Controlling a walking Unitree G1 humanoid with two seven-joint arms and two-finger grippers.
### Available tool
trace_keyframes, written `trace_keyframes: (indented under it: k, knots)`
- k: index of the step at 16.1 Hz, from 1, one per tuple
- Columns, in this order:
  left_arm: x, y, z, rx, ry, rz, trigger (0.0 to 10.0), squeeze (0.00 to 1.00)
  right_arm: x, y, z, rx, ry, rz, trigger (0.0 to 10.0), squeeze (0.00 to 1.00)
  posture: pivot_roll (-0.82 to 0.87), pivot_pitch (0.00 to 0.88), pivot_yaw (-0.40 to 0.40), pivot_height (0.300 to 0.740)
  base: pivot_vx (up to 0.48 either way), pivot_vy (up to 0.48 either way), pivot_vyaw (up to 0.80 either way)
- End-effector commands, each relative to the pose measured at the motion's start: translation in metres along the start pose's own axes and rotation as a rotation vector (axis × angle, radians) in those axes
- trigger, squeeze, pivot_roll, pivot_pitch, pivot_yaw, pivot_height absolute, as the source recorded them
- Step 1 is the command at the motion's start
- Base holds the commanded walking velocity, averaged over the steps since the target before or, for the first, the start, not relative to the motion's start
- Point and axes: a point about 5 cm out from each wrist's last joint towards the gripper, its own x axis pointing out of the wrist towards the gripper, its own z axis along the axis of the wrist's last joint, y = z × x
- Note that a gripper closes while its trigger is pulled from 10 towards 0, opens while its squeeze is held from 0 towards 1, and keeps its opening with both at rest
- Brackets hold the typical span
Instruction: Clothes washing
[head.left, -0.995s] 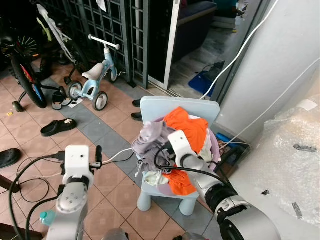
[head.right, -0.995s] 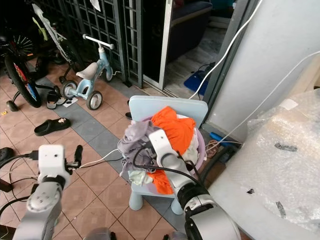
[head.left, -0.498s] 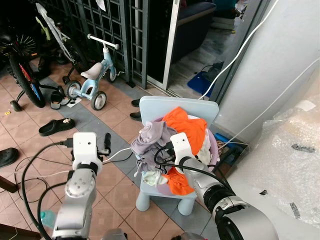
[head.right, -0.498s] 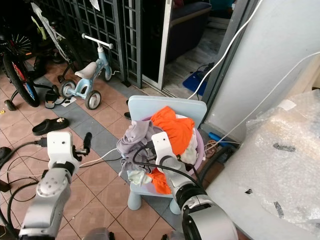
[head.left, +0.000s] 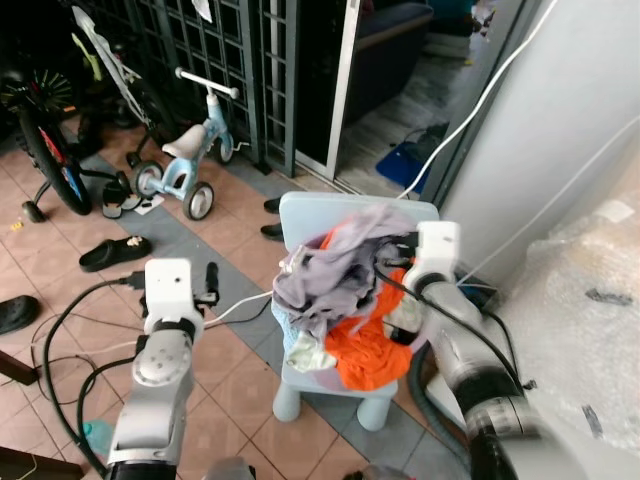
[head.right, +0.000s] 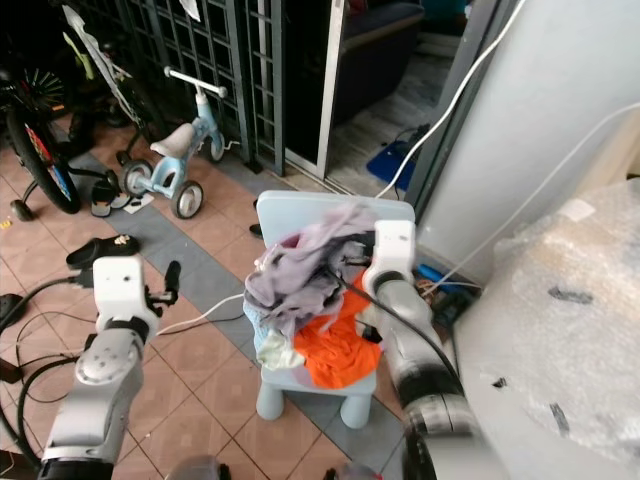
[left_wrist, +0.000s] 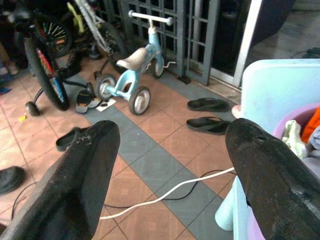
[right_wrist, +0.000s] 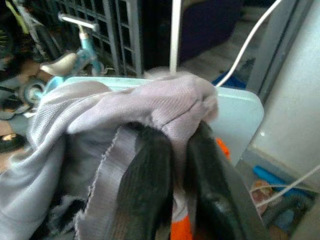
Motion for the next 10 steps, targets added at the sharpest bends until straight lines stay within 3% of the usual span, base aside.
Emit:
trace_keyframes:
  k: [1,2,3,4,7,10]
  knots:
    - [0.003,0.000,0.001,0.024,-0.001,0.000,10.0,0.00,-0.007,-0.006,0.019,-0.044,-0.098,-0.017,0.0,0.00,-0.01,0.000,-0.027,0.740,0.000,0.000,0.00]
    - [0.005,-0.001,0.003,0.025,-0.006,-0.002,10.0,0.00,-0.022,-0.010,0.025,-0.062,-0.151,-0.032,0.1,0.00,-0.02,0.000,-0.016,0.740,0.000,0.000,0.00]
    - [0.006,-0.002,0.004,0.024,-0.005,-0.009,10.0,0.00,-0.029,-0.010,0.025,-0.066,-0.152,-0.032,5.7,0.00,-0.03,0.000,-0.007,0.740,0.000,0.000,0.00]
    - [0.007,-0.005,0.005,0.026,-0.008,-0.020,10.0,0.00,-0.033,-0.010,0.022,-0.050,-0.137,-0.043,10.0,0.00,-0.04,0.000,0.000,0.740,0.000,0.000,-0.74]
    - [0.009,-0.007,0.007,0.027,-0.014,-0.035,10.0,0.00,-0.036,-0.009,0.021,-0.039,-0.133,-0.064,10.0,0.00,-0.05,0.000,0.010,0.740,0.000,0.000,-0.80]
    - [0.010,-0.006,0.008,0.024,-0.020,-0.031,10.0,0.00,-0.038,0.000,0.032,-0.058,-0.154,-0.035,10.0,0.00,-0.04,0.000,0.003,0.740,0.000,-0.281,-0.79]
